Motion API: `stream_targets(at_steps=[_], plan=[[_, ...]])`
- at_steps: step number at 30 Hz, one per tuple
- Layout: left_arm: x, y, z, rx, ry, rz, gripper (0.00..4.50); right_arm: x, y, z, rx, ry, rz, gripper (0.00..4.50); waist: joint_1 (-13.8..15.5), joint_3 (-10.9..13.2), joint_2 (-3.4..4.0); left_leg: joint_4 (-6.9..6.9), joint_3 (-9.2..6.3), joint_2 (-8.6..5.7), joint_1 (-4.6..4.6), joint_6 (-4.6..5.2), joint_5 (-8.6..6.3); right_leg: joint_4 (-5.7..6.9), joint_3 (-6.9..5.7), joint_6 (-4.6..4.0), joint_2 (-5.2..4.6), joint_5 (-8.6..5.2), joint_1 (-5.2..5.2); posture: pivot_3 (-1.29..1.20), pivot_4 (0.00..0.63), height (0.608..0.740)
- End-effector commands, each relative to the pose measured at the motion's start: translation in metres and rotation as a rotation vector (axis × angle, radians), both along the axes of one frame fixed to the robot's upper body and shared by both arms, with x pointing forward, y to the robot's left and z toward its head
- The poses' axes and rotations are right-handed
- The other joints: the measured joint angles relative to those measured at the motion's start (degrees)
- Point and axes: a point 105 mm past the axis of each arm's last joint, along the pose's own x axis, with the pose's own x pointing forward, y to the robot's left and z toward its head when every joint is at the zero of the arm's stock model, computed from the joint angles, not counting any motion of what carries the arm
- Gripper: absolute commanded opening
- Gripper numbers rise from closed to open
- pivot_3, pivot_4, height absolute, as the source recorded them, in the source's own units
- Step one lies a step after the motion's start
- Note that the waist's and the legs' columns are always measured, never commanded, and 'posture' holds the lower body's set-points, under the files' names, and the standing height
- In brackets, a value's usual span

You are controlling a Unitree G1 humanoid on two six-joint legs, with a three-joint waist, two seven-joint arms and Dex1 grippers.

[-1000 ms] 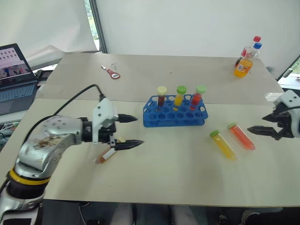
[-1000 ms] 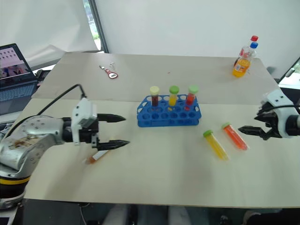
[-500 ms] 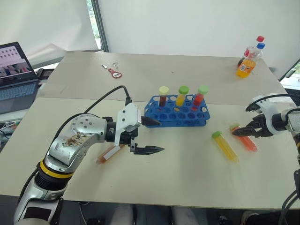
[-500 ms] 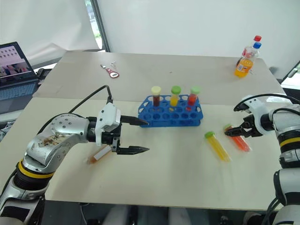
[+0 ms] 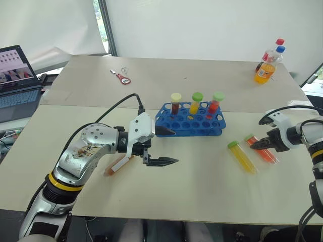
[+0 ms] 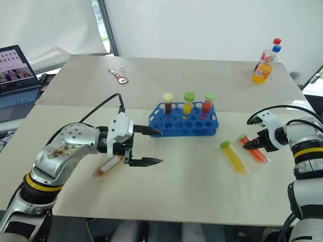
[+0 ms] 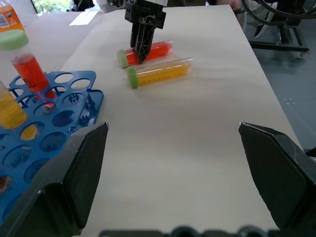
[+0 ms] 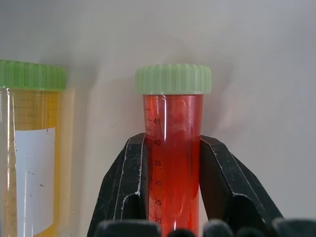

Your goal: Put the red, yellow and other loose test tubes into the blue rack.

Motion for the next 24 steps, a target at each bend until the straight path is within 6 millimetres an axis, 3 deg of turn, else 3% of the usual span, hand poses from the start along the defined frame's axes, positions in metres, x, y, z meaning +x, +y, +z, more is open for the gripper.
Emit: stream_targets(at_steps=[1, 6, 10, 16, 24], plan=[[0.006, 0.012, 0.004, -0.021, -0.025, 0.047, 4.5, 0.003, 0.013, 0.047, 0.061, -0.171, 0.069, 1.02, 0.0, 0.0, 0.04, -0.01, 0.0, 0.0, 0.0, 0.0, 0.0, 0.0, 0.0, 0.0, 0.0, 0.0, -0.01, 0.0, 0.15, 0.706], [0.01, 0.023, 0.009, -0.095, -0.024, 0.097, 4.5, -0.004, 0.067, 0.11, 0.217, -0.541, 0.22, 1.02, 0.0, 0.0, 0.09, -0.03, -0.26, 0.06, -0.01, 0.01, -0.01, 0.08, -0.01, 0.0, 0.03, 0.0, -0.08, 0.0, 0.15, 0.706], [0.014, 0.027, 0.018, -0.175, -0.039, 0.128, 4.5, -0.012, 0.102, 0.137, 0.367, -0.899, 0.203, 1.02, 0.0, 0.0, 0.01, -0.01, -0.49, 0.05, 0.0, 0.01, -0.01, 0.11, -0.04, 0.0, 0.03, 0.0, -0.01, 0.0, 0.15, 0.706], [0.009, 0.023, 0.015, -0.13, 0.003, 0.083, 4.5, -0.002, 0.123, 0.118, 0.376, -1.187, 0.043, 1.02, 0.8, 0.0, -0.01, 0.06, -0.48, -0.1, -0.03, -0.03, 0.01, 0.21, -0.06, 0.06, -0.09, 0.03, 0.02, 0.0, 0.15, 0.706], [0.008, 0.018, 0.019, -0.086, 0.022, 0.042, 4.5, 0.014, 0.123, 0.093, 0.346, -1.25, -0.036, 1.02, 0.3, 0.0, 0.0, 0.03, -0.2, -0.04, 0.01, -0.08, 0.05, 0.3, -0.08, 0.05, 0.01, 0.03, -0.03, 0.0, 0.15, 0.706]])
